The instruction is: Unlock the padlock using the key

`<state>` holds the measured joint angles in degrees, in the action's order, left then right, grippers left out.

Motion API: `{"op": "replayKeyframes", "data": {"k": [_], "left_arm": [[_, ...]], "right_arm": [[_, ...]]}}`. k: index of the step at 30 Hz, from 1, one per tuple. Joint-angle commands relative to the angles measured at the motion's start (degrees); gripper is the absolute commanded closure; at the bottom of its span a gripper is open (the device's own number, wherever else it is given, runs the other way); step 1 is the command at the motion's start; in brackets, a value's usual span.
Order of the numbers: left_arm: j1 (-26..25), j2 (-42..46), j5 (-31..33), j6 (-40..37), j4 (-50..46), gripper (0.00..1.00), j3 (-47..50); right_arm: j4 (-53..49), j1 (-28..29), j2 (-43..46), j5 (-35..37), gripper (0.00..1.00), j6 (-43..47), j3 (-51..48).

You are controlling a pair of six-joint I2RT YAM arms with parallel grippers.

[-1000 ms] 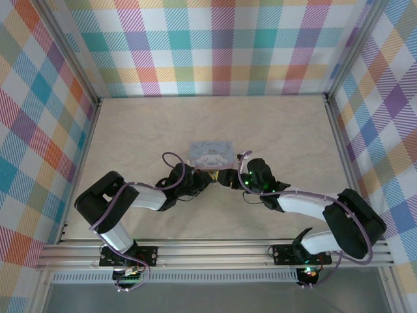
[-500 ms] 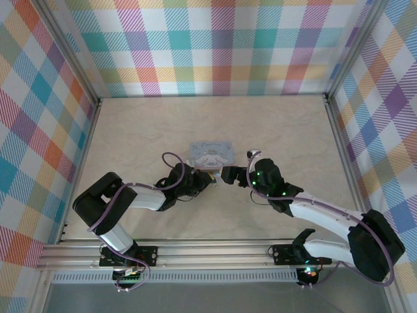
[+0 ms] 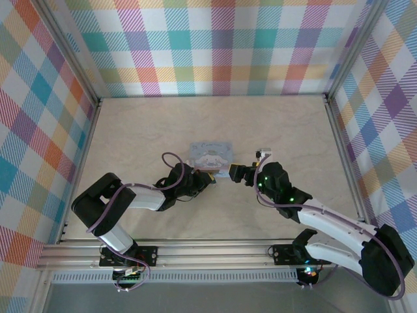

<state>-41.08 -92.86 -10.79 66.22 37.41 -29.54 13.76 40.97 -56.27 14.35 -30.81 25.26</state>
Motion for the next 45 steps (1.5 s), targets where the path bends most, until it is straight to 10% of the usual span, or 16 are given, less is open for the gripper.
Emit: {"op": "replayKeyframes", "data": {"k": [1, 16, 45], "left_arm": [[-0.4, 1.4, 0.8, -0.9, -1.7, 1.00, -1.1], [-0.3, 1.6, 0.4, -0.6, -2.7, 1.00, -1.5], [-0.4, 1.0, -1.8, 5.1, -4.6, 1.00, -3.5]], "right_arm": [[2.2, 0.2, 0.9, 3.5, 0.00, 0.3, -1.8], [0.9, 0.2, 0.5, 0.5, 0.00, 9.3, -0.9], [-1.3, 6.4, -2.6, -9.4, 0.03, 64.3, 0.1]]}}
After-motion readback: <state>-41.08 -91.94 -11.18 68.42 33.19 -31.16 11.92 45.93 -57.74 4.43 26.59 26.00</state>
